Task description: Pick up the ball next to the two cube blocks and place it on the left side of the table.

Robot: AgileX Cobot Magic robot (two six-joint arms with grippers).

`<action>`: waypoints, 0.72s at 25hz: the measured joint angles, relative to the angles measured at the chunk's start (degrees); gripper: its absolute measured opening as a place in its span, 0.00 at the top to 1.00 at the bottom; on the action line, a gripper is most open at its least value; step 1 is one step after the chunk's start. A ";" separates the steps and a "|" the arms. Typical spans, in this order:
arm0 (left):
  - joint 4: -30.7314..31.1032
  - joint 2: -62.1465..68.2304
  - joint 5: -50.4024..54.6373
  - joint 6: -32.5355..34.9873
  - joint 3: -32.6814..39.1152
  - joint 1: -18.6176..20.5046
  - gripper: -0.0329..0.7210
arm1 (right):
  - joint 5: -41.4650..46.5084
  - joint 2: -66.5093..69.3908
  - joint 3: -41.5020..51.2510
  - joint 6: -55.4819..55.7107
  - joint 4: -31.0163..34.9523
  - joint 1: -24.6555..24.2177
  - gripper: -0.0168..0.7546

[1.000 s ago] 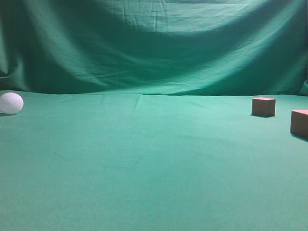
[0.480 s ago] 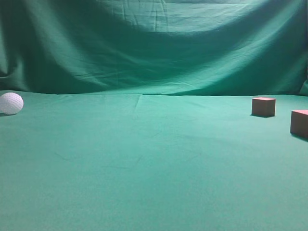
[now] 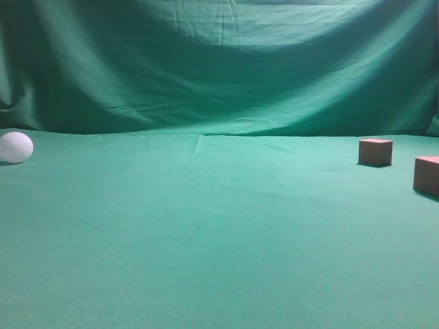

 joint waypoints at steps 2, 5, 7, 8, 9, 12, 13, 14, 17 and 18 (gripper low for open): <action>0.00 0.00 0.00 0.00 0.00 0.00 0.96 | 0.00 -1.40 0.00 0.04 -1.06 0.00 0.98; 0.00 0.00 0.00 0.00 0.00 0.00 0.96 | 0.00 -3.14 0.00 1.11 -3.03 0.00 0.98; 0.00 0.00 0.00 0.00 0.00 0.00 0.96 | -0.12 -4.43 0.31 3.42 -4.88 -0.57 0.98; 0.00 0.00 0.00 0.00 0.00 0.00 0.96 | -0.28 -5.36 0.88 3.84 -5.15 -1.35 0.98; 0.00 0.00 0.00 0.00 0.00 0.00 0.96 | -0.73 -6.23 1.84 4.31 -5.41 -2.29 0.98; 0.00 0.00 0.00 0.00 0.00 0.00 0.96 | -3.89 -10.25 6.77 4.58 -5.76 -7.14 0.98; 0.00 0.00 0.00 0.00 0.00 0.00 0.96 | -5.72 -11.98 9.14 4.57 -5.76 -9.35 0.98; 0.00 0.00 0.00 0.00 0.00 0.00 0.96 | -7.55 -13.79 11.78 4.57 -5.89 -12.07 0.98; 0.00 0.00 0.00 0.00 0.00 0.00 0.96 | -12.55 -19.42 19.99 4.57 -5.78 -18.52 0.98; 0.00 0.00 0.00 0.00 0.00 0.00 0.96 | -13.96 -21.57 22.91 4.57 -5.78 -20.27 0.98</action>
